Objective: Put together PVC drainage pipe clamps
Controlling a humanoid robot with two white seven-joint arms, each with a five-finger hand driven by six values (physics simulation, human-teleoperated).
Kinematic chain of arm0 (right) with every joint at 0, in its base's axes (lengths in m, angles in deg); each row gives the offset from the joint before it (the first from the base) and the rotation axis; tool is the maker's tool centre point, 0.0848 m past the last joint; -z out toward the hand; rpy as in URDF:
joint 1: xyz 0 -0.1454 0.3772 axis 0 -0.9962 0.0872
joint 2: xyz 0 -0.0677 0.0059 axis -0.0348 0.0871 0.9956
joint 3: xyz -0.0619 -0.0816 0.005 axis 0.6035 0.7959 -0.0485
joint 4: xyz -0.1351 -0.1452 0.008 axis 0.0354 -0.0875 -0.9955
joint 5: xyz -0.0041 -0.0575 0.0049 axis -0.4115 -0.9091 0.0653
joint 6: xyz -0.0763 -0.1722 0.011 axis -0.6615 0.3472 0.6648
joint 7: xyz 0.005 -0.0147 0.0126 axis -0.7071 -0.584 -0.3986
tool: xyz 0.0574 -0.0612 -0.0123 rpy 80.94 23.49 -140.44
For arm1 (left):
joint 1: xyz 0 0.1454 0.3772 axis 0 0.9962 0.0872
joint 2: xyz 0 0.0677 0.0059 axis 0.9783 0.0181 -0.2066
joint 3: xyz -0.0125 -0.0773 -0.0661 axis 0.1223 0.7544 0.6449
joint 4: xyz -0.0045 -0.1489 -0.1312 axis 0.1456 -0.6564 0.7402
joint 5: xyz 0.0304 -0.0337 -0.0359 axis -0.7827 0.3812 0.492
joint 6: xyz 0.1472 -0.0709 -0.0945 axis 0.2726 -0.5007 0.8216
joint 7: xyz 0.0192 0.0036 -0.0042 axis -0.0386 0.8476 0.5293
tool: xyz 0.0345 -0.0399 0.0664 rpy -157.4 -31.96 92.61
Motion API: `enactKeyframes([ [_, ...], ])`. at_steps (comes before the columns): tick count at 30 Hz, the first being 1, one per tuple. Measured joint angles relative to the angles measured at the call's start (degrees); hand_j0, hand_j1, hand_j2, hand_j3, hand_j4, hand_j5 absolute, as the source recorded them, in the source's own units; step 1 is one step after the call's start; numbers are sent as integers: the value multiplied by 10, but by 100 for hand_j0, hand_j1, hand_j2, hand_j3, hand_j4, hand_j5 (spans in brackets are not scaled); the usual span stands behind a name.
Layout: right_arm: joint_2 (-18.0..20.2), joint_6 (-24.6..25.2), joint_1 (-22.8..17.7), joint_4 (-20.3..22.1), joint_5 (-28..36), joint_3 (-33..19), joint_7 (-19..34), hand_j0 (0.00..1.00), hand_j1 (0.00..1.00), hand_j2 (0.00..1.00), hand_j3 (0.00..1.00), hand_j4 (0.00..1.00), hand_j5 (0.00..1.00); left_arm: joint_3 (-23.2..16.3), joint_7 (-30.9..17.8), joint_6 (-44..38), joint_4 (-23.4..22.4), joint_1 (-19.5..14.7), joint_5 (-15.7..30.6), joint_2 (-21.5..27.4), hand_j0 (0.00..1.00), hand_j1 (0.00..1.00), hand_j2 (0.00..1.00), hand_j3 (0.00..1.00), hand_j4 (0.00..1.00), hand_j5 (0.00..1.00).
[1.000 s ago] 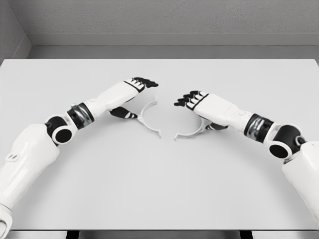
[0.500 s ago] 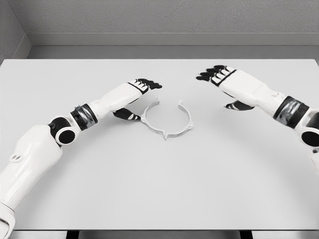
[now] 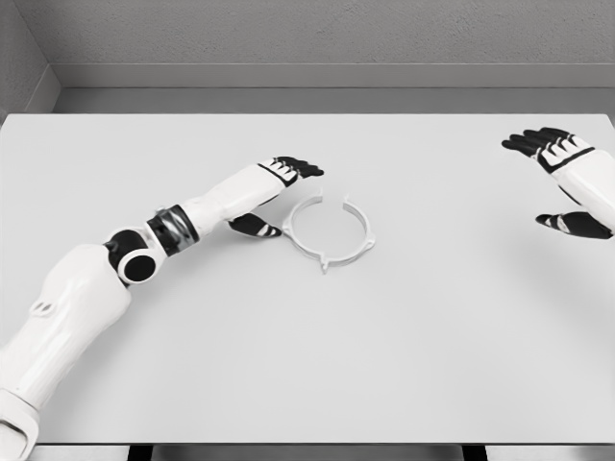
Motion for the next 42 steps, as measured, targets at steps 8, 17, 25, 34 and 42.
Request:
enactKeyframes([
  [8,-2,0,0,0,1,1,0,100,100,100,100,100,100,0,0,0,2,0,-2,-6,100,100,100,100,100,100],
  [17,-3,0,-2,0,1,1,-1,100,100,100,100,100,100,-1,0,0,3,0,-6,-19,100,100,100,100,100,100],
  [25,-3,0,-3,2,2,1,-1,100,100,100,100,100,100,1,0,0,3,0,-11,-20,100,100,100,100,100,100],
  [34,-3,0,-3,2,2,1,-1,100,100,100,100,100,100,0,0,0,11,1,-14,-23,100,100,100,100,100,100],
  [42,-3,0,-3,4,2,1,-1,100,100,100,100,100,100,1,0,0,17,2,-15,-26,100,100,100,100,100,100],
])
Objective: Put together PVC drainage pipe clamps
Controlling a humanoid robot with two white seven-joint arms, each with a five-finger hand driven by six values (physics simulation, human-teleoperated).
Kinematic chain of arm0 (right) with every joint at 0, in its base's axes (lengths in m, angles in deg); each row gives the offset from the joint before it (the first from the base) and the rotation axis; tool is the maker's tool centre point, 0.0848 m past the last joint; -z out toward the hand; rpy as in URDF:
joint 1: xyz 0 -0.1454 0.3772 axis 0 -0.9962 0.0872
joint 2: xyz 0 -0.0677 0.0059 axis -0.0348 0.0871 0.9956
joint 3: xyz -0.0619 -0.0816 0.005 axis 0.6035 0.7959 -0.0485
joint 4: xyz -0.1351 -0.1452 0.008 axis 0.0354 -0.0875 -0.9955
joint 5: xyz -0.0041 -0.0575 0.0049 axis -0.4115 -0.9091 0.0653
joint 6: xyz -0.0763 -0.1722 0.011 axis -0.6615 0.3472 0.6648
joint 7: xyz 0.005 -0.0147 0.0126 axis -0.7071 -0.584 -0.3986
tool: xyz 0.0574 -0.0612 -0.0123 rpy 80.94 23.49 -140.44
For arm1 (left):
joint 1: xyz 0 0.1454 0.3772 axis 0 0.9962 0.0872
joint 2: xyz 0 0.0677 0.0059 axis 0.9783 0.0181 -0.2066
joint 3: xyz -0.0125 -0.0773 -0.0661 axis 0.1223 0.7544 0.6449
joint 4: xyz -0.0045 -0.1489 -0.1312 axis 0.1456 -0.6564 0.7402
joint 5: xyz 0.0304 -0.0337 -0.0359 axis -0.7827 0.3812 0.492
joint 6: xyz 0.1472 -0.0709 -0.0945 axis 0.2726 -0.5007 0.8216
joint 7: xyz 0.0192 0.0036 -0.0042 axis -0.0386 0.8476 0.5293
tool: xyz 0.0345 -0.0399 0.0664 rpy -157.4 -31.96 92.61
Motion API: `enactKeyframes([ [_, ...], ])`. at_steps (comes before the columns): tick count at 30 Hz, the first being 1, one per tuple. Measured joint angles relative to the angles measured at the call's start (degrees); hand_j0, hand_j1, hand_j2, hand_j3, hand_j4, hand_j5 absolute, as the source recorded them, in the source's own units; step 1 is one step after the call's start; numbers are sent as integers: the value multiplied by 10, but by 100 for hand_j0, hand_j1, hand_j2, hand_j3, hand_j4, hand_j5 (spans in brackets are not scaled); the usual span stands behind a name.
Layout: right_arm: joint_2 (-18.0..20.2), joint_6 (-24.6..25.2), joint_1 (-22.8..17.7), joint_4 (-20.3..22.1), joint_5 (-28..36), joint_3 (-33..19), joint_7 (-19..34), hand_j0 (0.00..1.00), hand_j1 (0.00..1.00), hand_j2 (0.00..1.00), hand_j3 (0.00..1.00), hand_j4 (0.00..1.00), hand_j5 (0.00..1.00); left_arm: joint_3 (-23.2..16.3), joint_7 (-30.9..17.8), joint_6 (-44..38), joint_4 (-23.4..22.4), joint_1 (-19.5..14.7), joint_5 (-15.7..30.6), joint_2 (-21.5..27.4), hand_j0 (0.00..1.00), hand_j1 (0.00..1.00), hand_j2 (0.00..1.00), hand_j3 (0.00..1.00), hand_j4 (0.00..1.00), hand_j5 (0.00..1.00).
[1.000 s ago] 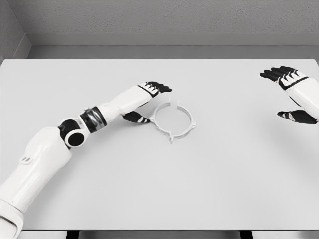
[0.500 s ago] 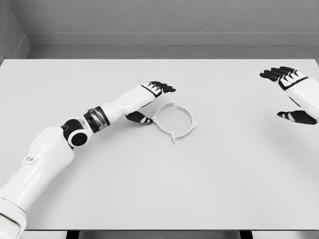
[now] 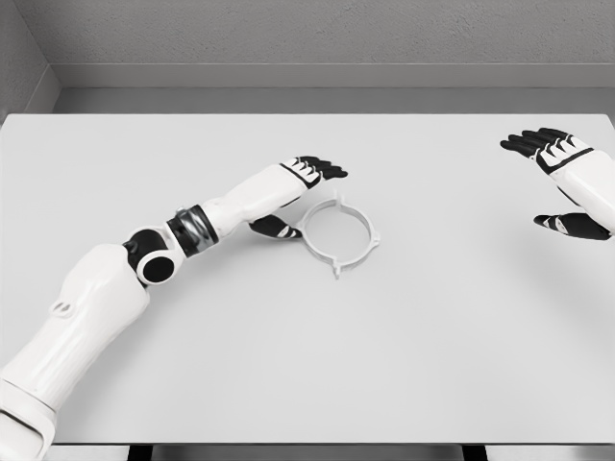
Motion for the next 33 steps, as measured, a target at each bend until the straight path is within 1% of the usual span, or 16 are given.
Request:
enactKeyframes([
  [6,0,0,0,0,0,0,0,100,100,100,100,100,100,4,0,0,0,-4,4,10,100,100,100,100,100,100],
  [9,0,0,0,0,0,0,0,100,100,100,100,100,100,5,0,0,-5,-15,4,15,100,100,100,100,100,100],
  [13,0,0,0,1,1,0,0,100,100,100,100,100,100,5,0,0,-10,-20,4,16,100,100,100,100,100,100],
  [19,-1,0,1,0,0,0,0,100,100,100,100,100,100,0,0,0,-36,-42,2,4,100,100,100,100,100,100],
  [29,-1,0,1,-1,0,3,0,100,100,100,100,100,100,0,0,0,-69,-45,1,-10,100,100,100,100,100,100],
  [33,-1,0,1,0,0,4,0,100,100,100,100,100,100,0,0,0,-83,-52,1,-16,100,100,100,100,100,100],
])
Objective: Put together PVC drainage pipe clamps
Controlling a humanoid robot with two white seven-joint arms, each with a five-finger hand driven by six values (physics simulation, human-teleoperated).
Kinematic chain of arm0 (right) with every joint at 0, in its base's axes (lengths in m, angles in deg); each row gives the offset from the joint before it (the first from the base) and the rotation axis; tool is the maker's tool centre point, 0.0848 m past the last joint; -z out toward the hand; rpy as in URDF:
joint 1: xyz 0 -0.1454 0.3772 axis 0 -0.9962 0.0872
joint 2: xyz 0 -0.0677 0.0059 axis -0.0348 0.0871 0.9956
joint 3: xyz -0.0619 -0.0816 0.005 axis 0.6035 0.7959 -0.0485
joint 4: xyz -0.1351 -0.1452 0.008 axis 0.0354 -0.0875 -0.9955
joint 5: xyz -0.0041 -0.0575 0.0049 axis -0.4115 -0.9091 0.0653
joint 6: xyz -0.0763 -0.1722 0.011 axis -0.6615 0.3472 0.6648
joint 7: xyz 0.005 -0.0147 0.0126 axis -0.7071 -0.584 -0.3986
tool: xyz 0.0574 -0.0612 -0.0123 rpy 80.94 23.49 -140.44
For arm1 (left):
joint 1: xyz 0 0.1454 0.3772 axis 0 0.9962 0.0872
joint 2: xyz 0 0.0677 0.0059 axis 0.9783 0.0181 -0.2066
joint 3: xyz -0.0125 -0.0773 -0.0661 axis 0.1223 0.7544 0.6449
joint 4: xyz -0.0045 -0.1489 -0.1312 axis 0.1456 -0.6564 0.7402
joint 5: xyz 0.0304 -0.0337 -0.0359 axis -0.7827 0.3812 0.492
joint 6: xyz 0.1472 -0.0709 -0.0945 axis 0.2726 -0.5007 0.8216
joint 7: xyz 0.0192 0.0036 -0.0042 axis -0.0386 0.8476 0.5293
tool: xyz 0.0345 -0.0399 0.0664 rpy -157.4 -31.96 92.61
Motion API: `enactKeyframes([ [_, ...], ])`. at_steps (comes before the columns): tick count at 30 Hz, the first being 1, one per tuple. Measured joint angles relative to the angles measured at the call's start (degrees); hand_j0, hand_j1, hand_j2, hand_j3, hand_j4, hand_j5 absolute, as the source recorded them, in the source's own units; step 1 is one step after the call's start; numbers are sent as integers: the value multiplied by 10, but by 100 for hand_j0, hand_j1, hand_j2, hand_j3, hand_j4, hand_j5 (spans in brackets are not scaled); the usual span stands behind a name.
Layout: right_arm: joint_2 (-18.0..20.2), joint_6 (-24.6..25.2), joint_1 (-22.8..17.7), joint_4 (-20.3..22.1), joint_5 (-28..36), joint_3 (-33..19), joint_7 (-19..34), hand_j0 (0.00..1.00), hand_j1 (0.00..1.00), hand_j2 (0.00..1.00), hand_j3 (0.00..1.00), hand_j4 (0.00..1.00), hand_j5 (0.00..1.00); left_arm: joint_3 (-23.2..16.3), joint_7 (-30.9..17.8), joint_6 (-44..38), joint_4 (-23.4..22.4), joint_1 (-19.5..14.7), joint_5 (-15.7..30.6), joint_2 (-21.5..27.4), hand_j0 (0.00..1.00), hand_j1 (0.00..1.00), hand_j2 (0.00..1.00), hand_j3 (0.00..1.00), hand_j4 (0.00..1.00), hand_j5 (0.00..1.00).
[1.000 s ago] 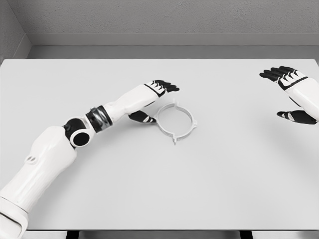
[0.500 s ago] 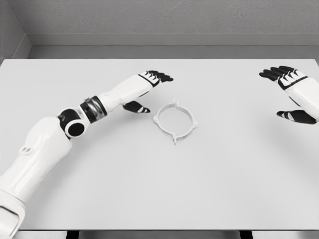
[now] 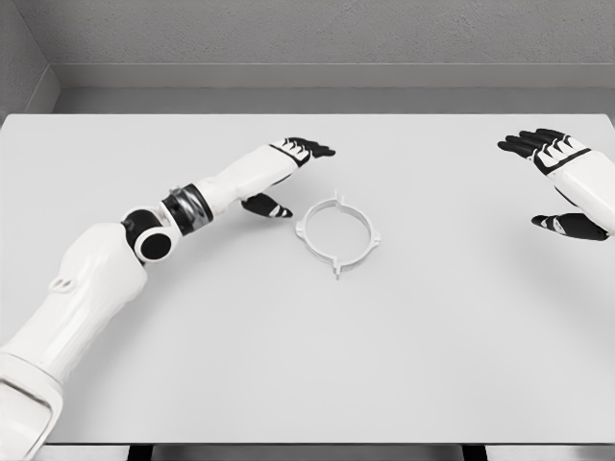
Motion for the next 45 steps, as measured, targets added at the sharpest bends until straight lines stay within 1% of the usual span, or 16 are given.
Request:
enactKeyframes([
  [13,-18,0,2,1,1,10,-1,100,100,100,100,100,100,0,0,0,-8,0,-1,-11,100,100,100,100,100,100],
  [32,-19,0,2,1,1,10,-1,100,100,100,100,100,100,-1,0,0,-4,9,-15,-27,100,100,100,100,100,100],
  [38,-19,0,2,2,1,11,-1,100,100,100,100,100,100,-7,0,0,-2,8,-17,-29,100,100,100,100,100,100],
  [41,-21,0,4,1,0,17,0,100,100,100,100,100,100,-4,0,0,-4,2,-16,-26,100,100,100,100,100,100],
  [45,-42,0,4,-1,0,46,0,100,100,100,100,100,100,1,0,0,-7,0,-13,-23,100,100,100,100,100,100],
])
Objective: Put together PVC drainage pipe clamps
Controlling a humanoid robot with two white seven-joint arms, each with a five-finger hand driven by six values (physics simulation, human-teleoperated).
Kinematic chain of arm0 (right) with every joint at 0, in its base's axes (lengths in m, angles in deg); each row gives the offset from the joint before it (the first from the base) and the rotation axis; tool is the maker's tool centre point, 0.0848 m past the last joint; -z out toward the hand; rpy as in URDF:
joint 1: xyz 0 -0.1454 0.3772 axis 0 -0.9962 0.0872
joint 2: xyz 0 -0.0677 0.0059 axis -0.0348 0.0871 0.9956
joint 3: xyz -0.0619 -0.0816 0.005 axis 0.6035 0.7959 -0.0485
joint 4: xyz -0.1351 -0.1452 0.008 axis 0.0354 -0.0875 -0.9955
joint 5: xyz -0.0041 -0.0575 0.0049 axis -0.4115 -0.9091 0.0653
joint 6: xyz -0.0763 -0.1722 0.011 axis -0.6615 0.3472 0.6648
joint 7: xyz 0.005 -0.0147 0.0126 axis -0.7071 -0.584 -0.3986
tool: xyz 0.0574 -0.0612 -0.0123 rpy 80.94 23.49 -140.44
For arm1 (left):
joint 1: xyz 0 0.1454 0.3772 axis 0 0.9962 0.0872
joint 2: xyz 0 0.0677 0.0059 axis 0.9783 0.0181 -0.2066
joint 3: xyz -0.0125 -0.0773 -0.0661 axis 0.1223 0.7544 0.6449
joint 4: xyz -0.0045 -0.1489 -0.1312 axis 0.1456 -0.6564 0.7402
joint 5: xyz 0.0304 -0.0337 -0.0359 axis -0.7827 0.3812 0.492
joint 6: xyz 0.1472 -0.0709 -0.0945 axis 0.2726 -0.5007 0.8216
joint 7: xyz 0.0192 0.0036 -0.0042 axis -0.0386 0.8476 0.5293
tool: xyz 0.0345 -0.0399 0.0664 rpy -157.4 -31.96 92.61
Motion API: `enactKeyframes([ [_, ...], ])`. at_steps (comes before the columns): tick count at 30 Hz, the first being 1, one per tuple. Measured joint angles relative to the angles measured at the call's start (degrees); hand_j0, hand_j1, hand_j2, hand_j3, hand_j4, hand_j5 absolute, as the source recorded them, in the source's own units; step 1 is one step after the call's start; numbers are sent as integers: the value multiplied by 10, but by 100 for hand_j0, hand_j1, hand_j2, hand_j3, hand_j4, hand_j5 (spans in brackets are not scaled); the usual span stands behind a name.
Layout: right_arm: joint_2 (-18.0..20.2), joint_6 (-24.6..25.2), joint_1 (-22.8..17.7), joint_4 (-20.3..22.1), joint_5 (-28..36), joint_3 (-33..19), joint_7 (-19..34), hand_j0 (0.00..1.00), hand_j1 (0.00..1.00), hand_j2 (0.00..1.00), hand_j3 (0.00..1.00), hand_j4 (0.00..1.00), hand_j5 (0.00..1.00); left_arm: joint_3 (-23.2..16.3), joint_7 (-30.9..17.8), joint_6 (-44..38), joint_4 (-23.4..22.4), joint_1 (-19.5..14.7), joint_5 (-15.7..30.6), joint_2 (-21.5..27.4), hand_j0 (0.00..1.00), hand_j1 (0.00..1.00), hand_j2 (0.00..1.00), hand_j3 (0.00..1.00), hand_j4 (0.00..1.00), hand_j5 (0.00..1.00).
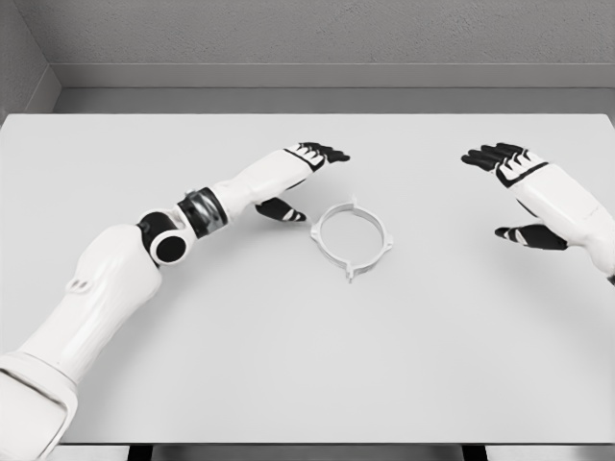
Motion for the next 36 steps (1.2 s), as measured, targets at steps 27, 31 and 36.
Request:
enactKeyframes([
  [27,-108,0,56,-50,-4,128,44,100,100,100,100,100,100,0,2,0,26,-36,26,167,100,100,100,100,100,100],
  [31,-109,0,63,-56,-5,133,45,100,100,100,100,100,100,-2,2,0,28,-36,28,171,100,100,100,100,100,100],
  [36,-113,0,69,-66,-6,137,46,100,100,100,100,100,100,-3,2,0,28,-36,28,171,100,100,100,100,100,100],
])
